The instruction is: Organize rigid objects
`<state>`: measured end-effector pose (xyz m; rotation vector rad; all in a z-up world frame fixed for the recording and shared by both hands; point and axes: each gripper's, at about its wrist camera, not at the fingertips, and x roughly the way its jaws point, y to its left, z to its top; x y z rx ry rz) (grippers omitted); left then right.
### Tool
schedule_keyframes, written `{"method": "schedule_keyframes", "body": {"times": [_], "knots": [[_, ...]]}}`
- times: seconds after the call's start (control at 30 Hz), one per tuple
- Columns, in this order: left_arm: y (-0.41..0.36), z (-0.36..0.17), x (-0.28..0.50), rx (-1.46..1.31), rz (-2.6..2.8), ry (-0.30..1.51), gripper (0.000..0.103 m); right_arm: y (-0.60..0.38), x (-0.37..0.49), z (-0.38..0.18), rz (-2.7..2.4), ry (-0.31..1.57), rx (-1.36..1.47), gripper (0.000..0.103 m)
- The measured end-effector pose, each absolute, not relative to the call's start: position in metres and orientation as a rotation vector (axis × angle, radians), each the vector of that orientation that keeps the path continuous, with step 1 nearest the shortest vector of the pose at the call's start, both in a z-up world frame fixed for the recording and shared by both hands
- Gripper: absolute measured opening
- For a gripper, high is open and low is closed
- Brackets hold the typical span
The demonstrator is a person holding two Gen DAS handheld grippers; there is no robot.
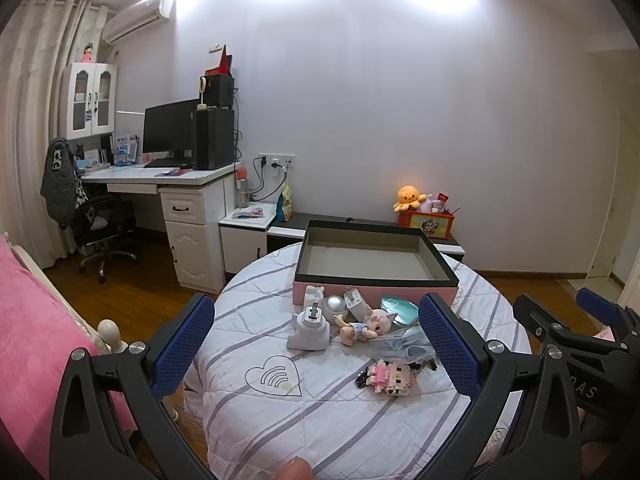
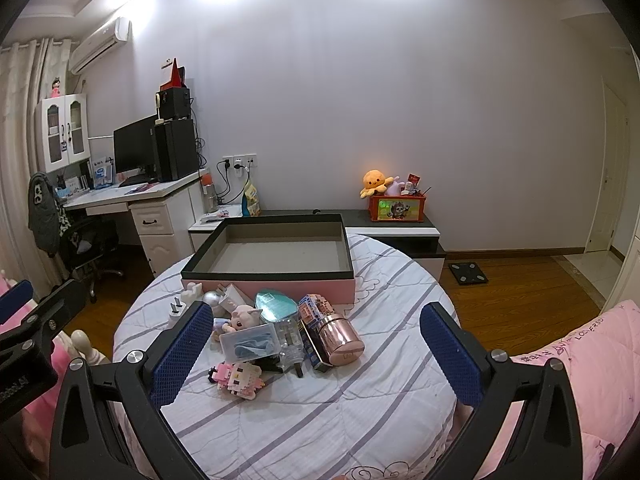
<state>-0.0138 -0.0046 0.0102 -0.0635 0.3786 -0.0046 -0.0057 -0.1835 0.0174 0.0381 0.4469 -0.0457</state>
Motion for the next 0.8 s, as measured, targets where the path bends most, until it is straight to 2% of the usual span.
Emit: {"method": "schedule_keyframes", "body": {"times": [0.8], "knots": [[-0.0028, 0.0086, -0.0153, -0.075, -0.015, 0.386, 0.103, -0.1838, -0.0055, 0.0172, -0.046, 0.447, 0.036, 0.103]]}}
